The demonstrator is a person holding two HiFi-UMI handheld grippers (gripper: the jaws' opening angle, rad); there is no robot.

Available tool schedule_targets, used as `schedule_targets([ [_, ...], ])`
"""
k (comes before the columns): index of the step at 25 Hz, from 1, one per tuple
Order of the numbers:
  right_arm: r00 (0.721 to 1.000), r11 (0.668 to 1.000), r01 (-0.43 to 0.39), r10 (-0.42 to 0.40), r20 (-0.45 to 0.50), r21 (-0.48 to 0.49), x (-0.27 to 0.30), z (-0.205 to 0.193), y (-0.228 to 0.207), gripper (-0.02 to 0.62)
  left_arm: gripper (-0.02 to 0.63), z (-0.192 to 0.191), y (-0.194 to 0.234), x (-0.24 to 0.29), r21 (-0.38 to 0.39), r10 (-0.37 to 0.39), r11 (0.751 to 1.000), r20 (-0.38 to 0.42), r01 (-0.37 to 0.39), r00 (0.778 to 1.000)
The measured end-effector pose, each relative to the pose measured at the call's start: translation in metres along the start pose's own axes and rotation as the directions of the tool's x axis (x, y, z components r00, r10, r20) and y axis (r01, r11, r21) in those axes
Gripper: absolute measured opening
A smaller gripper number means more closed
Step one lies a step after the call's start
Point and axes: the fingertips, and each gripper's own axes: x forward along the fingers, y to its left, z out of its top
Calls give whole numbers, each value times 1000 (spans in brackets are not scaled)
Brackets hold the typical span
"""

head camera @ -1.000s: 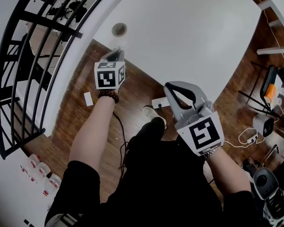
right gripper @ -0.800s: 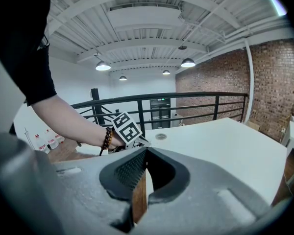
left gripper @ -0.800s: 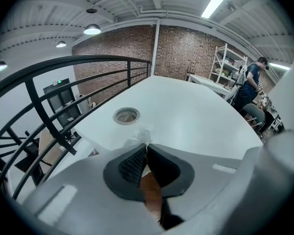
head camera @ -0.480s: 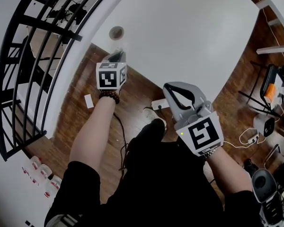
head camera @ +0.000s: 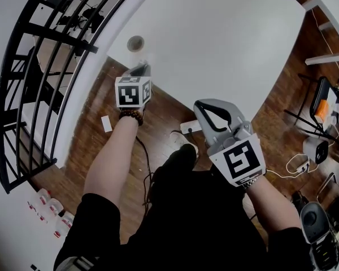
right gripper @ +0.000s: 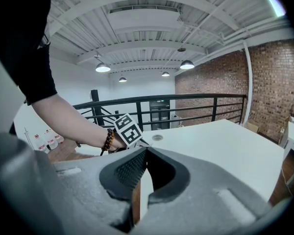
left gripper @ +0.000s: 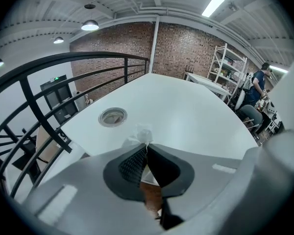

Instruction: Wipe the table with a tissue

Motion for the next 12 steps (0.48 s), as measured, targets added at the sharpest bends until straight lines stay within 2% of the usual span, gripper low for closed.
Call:
schedule_targets([
  [6,1000,1000,6,-6,9,-8,-11,1,-5,-8,21,1,-9,-1,-63,-36,997,12,37,999],
  [12,999,1000,17,-17,30,-15,-27,6,-11,-8,21,9,-25,-15,-67,-40,997,46,43,998],
])
